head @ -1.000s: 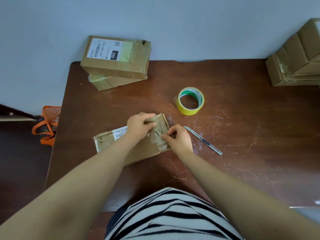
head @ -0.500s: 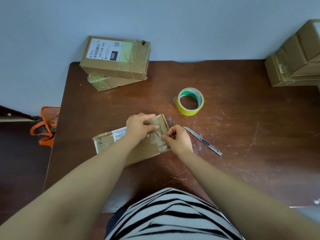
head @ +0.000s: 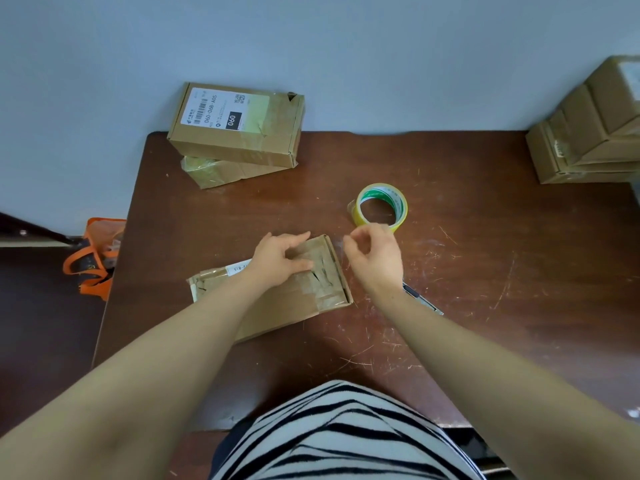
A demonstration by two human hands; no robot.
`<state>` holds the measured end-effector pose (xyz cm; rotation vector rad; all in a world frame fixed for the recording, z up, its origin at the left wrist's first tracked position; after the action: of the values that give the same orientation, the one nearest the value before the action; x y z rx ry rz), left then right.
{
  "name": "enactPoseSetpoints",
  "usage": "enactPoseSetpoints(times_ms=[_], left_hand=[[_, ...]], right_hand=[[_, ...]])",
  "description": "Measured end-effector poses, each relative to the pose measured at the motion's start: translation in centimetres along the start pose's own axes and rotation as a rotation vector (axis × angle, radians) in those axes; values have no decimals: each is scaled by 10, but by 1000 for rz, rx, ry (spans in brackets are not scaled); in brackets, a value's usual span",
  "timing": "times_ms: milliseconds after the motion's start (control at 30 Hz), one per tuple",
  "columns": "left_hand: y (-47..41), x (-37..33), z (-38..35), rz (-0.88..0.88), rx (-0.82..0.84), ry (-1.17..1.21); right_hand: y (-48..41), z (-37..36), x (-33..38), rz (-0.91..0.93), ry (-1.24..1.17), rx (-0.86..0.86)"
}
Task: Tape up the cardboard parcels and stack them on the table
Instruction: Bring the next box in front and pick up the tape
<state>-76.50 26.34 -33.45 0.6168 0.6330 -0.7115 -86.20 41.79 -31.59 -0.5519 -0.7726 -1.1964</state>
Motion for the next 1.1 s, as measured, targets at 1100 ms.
enactPoseSetpoints(times_ms=[1100], left_hand=[[9, -129, -21, -137, -200, 252]], right_hand=[[4, 107, -12, -290, -519, 306]])
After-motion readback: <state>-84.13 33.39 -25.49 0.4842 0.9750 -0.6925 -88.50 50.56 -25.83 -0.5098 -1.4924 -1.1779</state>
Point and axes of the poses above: each hand's wrist, its own y-axis away from the middle knuckle, its own z-axis out of the back of the hand, x = y × z, the point moved 2 cm from there along -y, towards the middle knuckle, and after that the axes turned 12 degrees about -x, right-handed, at the moved point
